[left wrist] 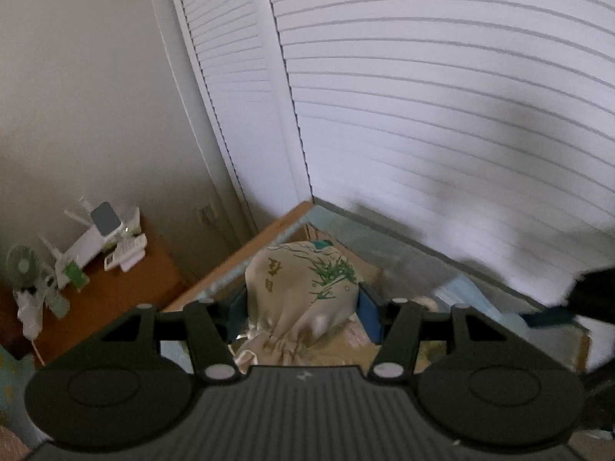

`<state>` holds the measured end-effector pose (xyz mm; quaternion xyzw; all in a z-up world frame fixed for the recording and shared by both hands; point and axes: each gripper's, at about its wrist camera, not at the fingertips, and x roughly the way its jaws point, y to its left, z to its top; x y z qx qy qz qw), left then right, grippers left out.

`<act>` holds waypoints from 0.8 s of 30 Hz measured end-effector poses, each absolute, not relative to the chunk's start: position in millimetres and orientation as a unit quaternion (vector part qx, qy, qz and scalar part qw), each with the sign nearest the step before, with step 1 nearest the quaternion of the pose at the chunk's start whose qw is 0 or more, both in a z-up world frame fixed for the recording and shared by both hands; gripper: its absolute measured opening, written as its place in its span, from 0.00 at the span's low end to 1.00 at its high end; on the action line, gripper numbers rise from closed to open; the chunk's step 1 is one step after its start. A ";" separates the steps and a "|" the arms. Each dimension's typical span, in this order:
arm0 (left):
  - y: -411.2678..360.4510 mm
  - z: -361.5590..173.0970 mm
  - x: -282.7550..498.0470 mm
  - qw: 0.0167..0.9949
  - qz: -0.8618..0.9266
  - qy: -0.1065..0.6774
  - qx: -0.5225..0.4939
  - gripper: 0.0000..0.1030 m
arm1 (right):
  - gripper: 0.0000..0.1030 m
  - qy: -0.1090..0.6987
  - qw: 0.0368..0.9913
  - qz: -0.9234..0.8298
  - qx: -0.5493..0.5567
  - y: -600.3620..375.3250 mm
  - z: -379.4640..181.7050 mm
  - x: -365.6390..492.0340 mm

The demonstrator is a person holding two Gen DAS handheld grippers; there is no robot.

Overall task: Organize soft objects
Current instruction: 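Carry the pouch into the cardboard box with the left gripper while the right gripper grasps the blue-white ball toy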

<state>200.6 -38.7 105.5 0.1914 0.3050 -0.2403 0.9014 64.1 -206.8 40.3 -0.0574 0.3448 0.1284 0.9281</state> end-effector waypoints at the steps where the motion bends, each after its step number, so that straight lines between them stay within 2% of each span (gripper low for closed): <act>1: -42.6 105.1 208.8 0.901 -0.240 0.305 0.194 0.56 | 0.54 0.346 0.928 0.127 -0.055 -207.7 40.1 66.0; 15: -84.2 65.2 292.1 0.884 -0.246 0.306 0.252 0.56 | 0.54 0.356 0.927 0.111 -0.034 -214.6 37.4 88.3; 18: -85.1 50.8 296.3 0.865 -0.270 0.334 0.258 0.67 | 0.54 0.360 0.926 0.108 -0.032 -214.9 34.7 92.2; 19: -84.7 45.0 295.0 0.864 -0.265 0.340 0.261 0.73 | 0.54 0.361 0.926 0.107 -0.032 -214.4 34.3 93.6; 24: -72.1 40.6 289.6 0.871 -0.246 0.337 0.258 0.74 | 0.55 0.359 0.926 0.111 -0.033 -208.4 35.4 95.0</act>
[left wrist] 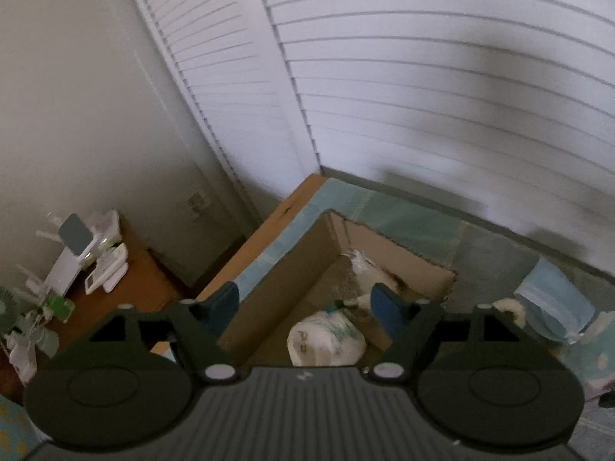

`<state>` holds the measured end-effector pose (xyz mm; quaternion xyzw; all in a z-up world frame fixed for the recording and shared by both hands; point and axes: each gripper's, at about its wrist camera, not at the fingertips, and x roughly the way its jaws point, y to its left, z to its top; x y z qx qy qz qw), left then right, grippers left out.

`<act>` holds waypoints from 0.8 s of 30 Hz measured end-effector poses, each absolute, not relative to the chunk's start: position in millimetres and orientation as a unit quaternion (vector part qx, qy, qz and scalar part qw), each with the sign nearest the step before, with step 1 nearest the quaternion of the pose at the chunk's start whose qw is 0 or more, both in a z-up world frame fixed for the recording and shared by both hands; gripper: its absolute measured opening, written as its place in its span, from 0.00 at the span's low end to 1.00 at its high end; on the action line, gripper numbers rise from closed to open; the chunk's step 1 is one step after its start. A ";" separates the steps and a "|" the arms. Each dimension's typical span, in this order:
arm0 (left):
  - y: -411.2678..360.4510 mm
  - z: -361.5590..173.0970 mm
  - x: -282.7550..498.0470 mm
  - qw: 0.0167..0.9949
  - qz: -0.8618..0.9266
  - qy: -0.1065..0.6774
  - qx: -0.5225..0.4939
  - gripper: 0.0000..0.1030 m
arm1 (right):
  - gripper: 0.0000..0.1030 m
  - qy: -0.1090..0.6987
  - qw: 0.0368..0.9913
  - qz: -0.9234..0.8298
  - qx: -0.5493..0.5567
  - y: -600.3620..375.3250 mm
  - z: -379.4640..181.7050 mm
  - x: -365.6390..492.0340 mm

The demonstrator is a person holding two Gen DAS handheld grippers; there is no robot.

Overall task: Organize soft objects
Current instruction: 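Carry the pouch into the cardboard box with the left gripper while the right gripper grasps the blue-white ball toy, then open the left gripper to drop the pouch in the box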

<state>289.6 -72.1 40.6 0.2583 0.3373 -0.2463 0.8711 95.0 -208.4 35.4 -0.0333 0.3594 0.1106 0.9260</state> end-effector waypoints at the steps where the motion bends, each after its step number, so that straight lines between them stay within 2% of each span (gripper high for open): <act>1: -68.5 41.9 289.2 0.873 -0.243 0.338 0.254 0.75 | 0.55 0.359 0.926 0.112 -0.035 -207.1 35.6 94.5; 10: -42.4 43.1 264.9 0.872 -0.246 0.348 0.243 0.81 | 0.55 0.350 0.927 0.122 -0.046 -195.2 43.1 91.4; 24: -5.1 6.5 227.0 0.857 -0.228 0.382 0.261 0.80 | 0.55 0.346 0.928 0.130 -0.047 -190.1 44.4 89.2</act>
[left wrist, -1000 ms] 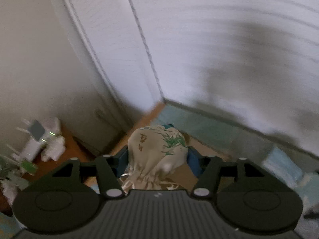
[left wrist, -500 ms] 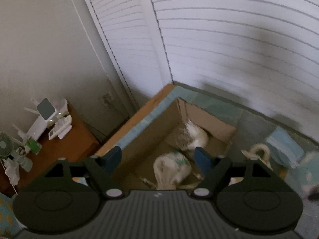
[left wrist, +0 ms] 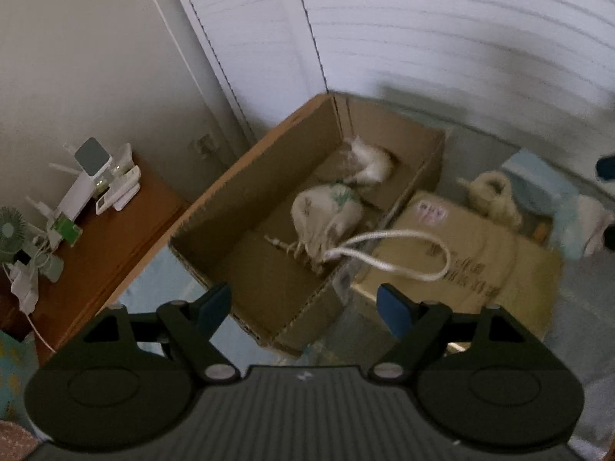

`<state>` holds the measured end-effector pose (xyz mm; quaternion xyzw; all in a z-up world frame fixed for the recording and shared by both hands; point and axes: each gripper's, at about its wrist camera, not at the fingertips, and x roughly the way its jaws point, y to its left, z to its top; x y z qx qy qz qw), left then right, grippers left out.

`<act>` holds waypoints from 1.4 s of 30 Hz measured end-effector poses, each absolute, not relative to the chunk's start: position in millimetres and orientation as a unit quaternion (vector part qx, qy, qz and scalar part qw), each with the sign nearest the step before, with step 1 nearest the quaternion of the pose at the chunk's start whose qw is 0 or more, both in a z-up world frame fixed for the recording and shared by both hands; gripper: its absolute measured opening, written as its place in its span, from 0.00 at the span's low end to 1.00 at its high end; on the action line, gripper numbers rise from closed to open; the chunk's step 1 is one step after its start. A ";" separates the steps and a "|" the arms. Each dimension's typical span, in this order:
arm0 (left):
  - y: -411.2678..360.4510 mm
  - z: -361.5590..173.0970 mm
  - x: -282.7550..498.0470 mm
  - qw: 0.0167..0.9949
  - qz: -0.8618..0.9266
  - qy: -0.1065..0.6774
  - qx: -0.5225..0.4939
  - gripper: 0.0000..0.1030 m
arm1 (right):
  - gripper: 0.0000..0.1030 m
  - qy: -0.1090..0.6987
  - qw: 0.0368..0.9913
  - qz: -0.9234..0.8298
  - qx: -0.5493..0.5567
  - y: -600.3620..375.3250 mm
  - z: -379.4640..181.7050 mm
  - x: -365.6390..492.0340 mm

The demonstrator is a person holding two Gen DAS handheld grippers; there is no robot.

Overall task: Organize soft objects
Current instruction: 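Open the left gripper to drop the pouch in the box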

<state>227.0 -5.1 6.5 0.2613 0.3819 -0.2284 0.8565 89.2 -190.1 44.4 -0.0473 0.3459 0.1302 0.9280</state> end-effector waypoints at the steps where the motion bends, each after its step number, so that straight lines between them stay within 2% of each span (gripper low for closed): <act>1: -6.8 3.5 228.2 0.856 -0.227 0.383 0.264 0.80 | 0.55 0.345 0.928 0.132 -0.046 -190.0 44.6 89.7; 19: -24.9 10.7 258.0 0.893 -0.194 0.361 0.187 0.80 | 0.55 0.395 0.911 0.106 -0.047 -209.2 12.8 81.5; 32: -25.4 40.3 193.1 0.884 -0.251 0.346 0.191 0.81 | 0.55 0.420 0.903 0.061 -0.065 -223.3 -15.1 74.7; 34: -28.2 42.2 181.3 0.880 -0.267 0.340 0.195 0.82 | 0.64 0.401 0.911 0.042 -0.086 -225.4 -11.6 66.5; 35: -30.0 41.8 177.8 0.879 -0.272 0.340 0.197 0.82 | 0.65 0.393 0.914 0.029 -0.096 -226.9 -10.3 62.9; 42: -40.8 31.4 161.0 0.862 -0.303 0.352 0.202 0.82 | 0.65 0.395 0.911 -0.034 -0.117 -240.2 -24.8 71.4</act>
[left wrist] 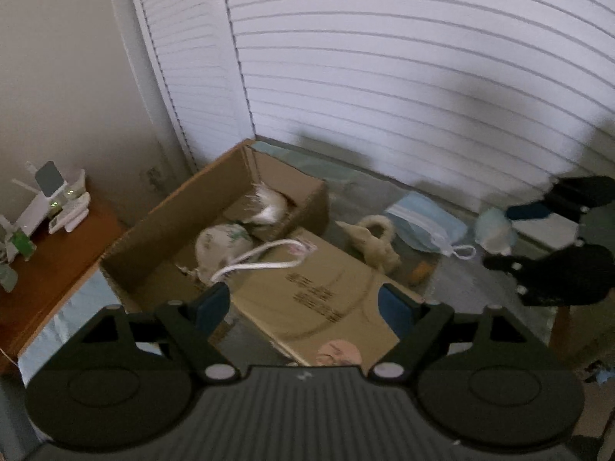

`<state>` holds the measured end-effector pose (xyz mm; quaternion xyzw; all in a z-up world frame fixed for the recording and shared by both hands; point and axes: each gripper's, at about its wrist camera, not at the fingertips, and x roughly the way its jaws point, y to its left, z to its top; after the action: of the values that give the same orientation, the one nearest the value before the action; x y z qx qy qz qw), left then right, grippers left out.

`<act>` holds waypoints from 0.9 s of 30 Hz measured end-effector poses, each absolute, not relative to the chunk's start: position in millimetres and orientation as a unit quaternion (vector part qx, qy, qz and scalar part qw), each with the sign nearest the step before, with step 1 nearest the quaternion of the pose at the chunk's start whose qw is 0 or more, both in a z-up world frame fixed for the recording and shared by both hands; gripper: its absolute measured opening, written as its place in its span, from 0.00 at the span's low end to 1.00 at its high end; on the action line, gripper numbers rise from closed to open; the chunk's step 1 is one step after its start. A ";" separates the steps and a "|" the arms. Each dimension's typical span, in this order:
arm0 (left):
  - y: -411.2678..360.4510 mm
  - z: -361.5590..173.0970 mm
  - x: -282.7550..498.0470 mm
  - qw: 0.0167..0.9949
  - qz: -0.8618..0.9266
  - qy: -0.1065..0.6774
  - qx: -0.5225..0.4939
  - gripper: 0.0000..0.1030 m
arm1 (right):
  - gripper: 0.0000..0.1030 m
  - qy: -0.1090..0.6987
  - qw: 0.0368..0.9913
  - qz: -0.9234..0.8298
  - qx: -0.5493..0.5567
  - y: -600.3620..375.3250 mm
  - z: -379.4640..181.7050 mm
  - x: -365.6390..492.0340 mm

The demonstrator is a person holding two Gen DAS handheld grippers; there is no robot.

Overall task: Organize soft objects
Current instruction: 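Open the left gripper to drop the pouch in the box, then carry the ball toy into the cardboard box with the right gripper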

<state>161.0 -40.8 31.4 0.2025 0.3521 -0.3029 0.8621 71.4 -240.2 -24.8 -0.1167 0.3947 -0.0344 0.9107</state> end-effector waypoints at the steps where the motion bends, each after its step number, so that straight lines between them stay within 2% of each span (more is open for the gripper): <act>1: -40.7 30.5 159.3 0.861 -0.304 0.354 0.200 0.82 | 0.65 0.392 0.910 -0.044 -0.126 -239.5 -27.9 72.7; 5: -38.3 27.6 150.4 0.859 -0.304 0.360 0.198 0.82 | 0.63 0.392 0.906 -0.071 -0.143 -239.9 -35.6 81.3; 7: -36.7 26.1 144.3 0.859 -0.306 0.360 0.197 0.82 | 0.48 0.389 0.905 -0.084 -0.151 -241.9 -36.3 81.5; 9: -33.0 24.8 137.8 0.860 -0.304 0.363 0.191 0.82 | 0.46 0.389 0.904 -0.090 -0.150 -245.4 -34.3 81.4; 19: -5.3 19.9 88.2 0.886 -0.266 0.353 0.142 0.82 | 0.44 0.360 0.929 -0.024 -0.088 -235.8 10.4 75.4; 27: 17.8 6.6 66.3 0.904 -0.217 0.353 0.107 0.85 | 0.45 0.315 0.945 0.070 -0.057 -197.4 50.1 125.8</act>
<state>66.3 17.8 6.6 0.1066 0.3532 -0.2168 0.9038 125.8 -197.4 50.1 -0.0574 0.3153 0.0697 0.9447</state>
